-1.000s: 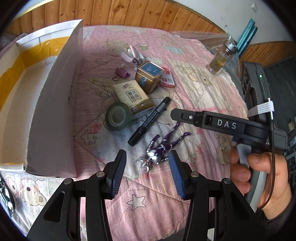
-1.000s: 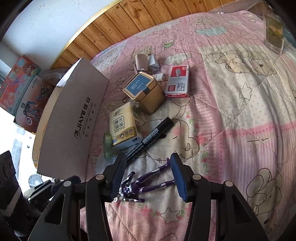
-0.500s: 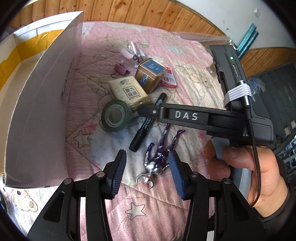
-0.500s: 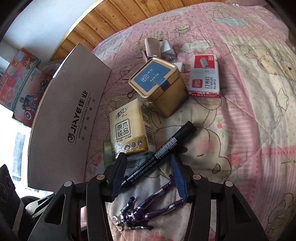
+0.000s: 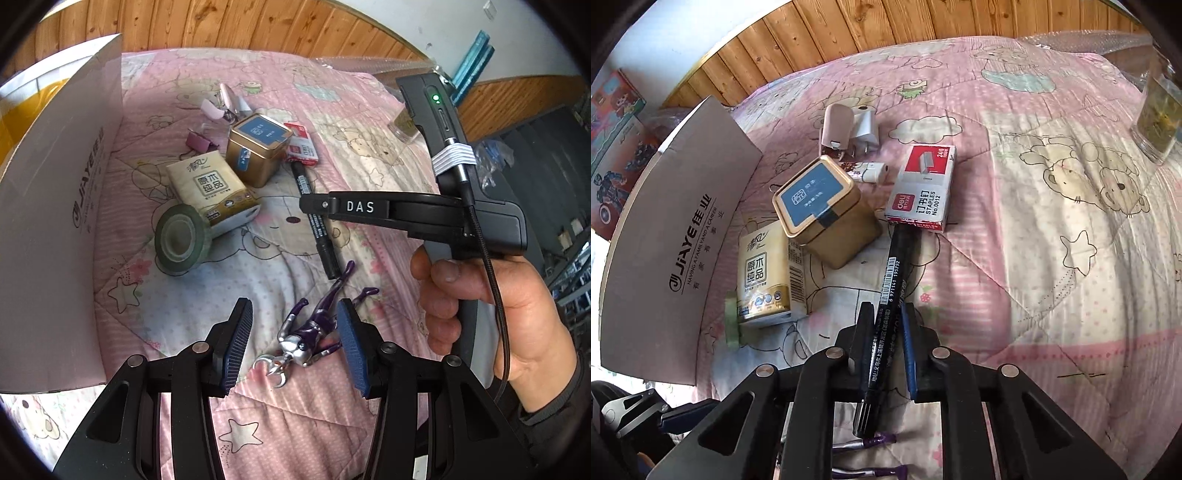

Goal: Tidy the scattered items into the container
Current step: 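Grasp the purple figure with the left gripper while the right gripper grasps the black marker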

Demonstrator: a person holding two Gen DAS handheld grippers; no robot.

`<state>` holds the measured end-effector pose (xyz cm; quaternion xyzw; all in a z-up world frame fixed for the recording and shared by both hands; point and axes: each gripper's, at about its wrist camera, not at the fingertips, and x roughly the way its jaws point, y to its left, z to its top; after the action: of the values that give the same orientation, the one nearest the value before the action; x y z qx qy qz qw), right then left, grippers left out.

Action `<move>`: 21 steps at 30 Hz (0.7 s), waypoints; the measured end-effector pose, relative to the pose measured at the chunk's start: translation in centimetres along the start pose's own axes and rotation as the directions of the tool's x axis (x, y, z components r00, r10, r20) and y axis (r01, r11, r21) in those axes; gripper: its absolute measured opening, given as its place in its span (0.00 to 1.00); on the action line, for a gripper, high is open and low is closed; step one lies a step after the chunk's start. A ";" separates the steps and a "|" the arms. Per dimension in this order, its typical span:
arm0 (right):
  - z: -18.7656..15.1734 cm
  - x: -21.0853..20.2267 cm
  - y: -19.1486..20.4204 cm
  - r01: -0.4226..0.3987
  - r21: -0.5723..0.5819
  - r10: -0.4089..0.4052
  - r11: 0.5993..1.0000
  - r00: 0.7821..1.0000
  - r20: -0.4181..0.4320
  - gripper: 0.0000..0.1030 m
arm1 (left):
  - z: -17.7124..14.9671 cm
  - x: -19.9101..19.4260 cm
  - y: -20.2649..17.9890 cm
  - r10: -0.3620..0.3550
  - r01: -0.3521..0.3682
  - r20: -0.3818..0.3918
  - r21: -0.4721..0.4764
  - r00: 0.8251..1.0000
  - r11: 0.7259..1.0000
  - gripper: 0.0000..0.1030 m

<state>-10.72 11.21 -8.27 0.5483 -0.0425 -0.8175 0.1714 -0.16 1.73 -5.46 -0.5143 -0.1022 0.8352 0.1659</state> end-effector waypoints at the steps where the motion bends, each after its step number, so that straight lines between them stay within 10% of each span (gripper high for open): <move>1: 0.0 0.3 -0.3 -0.003 0.004 0.003 1.000 1.000 -0.004 0.18 | 0.0 0.1 -0.2 -0.007 0.007 -0.004 0.010 1.000 1.000 0.49; 21: 0.1 -1.4 -2.0 0.016 0.021 -0.017 1.000 0.999 0.035 0.14 | -1.8 4.8 -5.9 0.056 -0.039 -0.050 0.283 0.997 0.958 0.52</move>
<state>-10.80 13.51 -7.47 0.5359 -0.0495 -0.8279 0.1579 0.46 9.02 -8.19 -0.5113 0.0349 0.8300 0.2202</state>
